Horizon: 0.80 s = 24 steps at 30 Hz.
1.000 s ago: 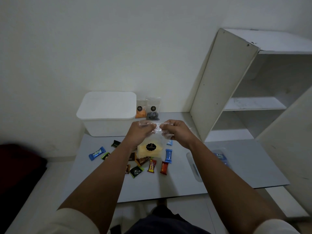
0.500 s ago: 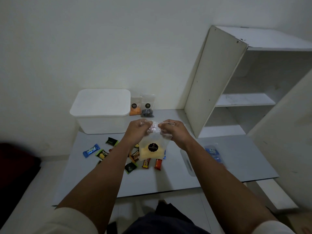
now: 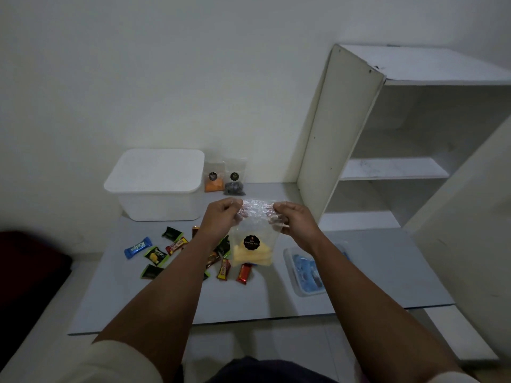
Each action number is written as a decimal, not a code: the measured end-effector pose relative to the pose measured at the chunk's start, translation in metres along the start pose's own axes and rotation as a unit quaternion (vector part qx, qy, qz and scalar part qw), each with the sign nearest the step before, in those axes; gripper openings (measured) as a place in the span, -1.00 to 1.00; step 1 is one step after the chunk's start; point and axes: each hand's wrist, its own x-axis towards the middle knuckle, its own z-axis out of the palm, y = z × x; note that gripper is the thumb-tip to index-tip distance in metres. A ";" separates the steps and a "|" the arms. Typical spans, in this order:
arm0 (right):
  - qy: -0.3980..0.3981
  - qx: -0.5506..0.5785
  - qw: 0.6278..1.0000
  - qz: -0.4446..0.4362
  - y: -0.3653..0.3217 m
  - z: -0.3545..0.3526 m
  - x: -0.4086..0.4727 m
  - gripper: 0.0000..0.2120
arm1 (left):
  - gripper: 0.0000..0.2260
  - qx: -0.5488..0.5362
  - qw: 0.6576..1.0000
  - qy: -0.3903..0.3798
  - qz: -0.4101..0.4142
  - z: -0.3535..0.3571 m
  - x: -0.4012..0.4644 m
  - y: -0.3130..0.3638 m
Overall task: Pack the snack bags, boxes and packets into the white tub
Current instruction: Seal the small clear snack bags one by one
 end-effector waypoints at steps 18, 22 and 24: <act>-0.029 -0.057 0.997 -0.041 -0.021 -0.150 -0.008 -0.84 | -0.75 0.006 1.000 0.020 0.017 0.166 -0.022 0.019; -0.010 -0.066 0.996 -0.066 -0.016 -0.166 -0.001 -0.91 | -0.75 0.016 0.999 0.018 0.034 0.189 -0.024 0.023; -0.012 -0.073 0.995 -0.064 -0.014 -0.170 0.001 -0.88 | -0.72 0.028 0.999 0.020 0.036 0.191 -0.023 0.021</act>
